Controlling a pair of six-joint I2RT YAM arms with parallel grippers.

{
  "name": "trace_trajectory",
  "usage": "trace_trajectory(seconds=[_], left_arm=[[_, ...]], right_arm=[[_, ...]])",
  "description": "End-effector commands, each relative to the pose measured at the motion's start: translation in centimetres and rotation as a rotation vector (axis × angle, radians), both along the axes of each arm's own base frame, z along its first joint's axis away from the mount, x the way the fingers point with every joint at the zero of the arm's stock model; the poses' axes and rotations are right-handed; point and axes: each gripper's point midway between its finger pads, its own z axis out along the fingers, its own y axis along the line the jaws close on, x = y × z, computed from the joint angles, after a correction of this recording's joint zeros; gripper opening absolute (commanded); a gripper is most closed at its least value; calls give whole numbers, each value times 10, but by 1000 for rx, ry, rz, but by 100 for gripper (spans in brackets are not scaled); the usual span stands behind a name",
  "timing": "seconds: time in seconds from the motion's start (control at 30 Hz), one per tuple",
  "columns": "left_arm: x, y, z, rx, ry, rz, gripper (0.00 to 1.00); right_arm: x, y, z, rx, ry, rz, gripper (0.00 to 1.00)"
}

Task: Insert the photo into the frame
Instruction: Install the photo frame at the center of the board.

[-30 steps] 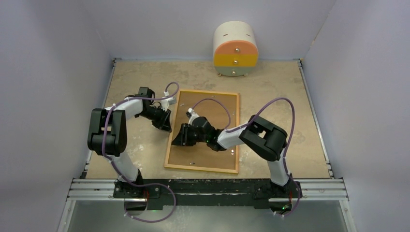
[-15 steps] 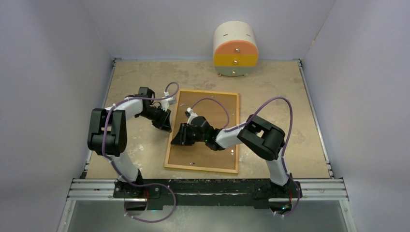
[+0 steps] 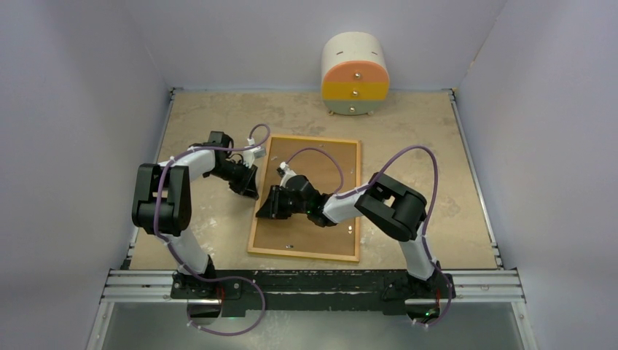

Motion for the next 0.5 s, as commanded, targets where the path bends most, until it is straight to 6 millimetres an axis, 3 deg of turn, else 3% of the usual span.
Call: trace_trajectory(seconds=[0.0,0.3,0.47], left_arm=[[6,-4,-9,25,-61,-61,9],[6,-5,-9,27,-62,-68,8],[6,-6,-8,24,-63,-70,6]], right_arm=[[17,-5,-15,-63,-21,-72,26],[24,-6,-13,-38,-26,-80,25],[25,-4,-2,-14,-42,-73,25]])
